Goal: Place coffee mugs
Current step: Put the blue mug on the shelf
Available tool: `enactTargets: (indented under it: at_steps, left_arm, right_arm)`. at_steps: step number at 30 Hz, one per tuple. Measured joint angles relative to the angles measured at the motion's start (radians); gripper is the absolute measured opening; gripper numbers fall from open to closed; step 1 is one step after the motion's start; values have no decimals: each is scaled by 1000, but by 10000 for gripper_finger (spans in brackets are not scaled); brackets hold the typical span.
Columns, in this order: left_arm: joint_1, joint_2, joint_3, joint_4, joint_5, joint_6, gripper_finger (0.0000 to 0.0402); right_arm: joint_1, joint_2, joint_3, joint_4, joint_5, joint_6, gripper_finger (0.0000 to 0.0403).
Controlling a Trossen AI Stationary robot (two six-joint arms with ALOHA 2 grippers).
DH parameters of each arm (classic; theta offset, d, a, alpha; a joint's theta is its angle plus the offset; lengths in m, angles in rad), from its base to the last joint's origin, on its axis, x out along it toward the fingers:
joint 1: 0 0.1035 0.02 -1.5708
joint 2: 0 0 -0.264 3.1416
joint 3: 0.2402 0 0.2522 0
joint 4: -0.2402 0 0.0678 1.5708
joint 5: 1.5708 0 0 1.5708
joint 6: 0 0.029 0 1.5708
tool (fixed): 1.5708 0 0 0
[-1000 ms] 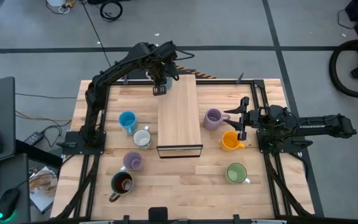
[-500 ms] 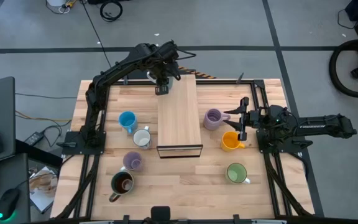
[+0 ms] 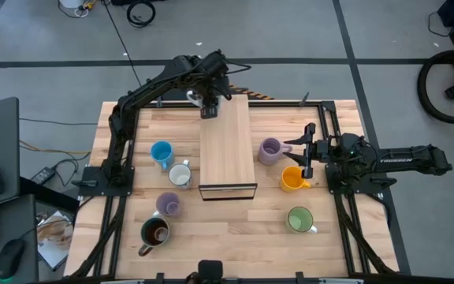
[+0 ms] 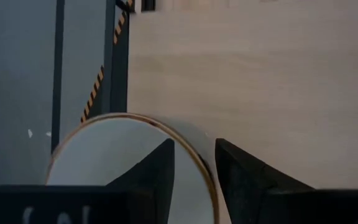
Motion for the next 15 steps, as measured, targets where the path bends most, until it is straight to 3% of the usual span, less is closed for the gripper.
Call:
enactTargets:
  at_steps: [15]
  left_arm:
    - [-3, 0, 0, 14, -3, 47, 123]
  right_arm:
    - [0, 0, 0, -5, 0, 3, 171]
